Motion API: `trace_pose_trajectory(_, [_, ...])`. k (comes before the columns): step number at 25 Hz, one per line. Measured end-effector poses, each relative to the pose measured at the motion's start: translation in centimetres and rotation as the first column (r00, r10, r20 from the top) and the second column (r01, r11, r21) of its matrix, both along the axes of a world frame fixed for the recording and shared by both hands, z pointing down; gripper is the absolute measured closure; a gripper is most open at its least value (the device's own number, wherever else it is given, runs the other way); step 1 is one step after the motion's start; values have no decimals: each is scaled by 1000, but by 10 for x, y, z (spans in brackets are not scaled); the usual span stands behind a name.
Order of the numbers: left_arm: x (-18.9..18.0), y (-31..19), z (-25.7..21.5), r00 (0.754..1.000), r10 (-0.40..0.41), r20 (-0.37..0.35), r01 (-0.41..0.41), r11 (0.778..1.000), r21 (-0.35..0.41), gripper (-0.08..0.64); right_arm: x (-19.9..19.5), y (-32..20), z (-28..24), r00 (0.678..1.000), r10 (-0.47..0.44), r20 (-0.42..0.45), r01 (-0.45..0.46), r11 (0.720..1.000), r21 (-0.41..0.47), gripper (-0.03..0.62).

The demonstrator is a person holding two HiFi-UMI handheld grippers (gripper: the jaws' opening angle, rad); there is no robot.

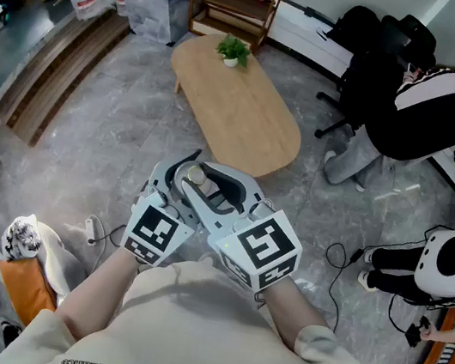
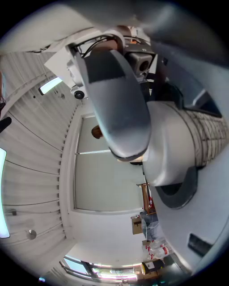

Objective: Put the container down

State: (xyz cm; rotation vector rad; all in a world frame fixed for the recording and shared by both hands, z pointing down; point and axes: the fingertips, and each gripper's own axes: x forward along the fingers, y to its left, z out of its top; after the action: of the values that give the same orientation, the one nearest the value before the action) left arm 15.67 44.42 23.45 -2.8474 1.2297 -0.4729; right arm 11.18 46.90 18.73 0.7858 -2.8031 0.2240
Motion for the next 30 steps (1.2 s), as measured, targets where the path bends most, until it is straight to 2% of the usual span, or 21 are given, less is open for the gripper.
trace_pose_trajectory(18, [5, 3, 24, 997, -81, 12, 82, 996, -32, 218, 7, 5, 23, 997, -82, 8, 82, 996, -28, 480])
trace_pose_trajectory(30, [-19, -48, 46, 995, -100, 7, 100, 995, 2, 219, -16, -43, 46, 995, -104, 2, 104, 995, 2, 480])
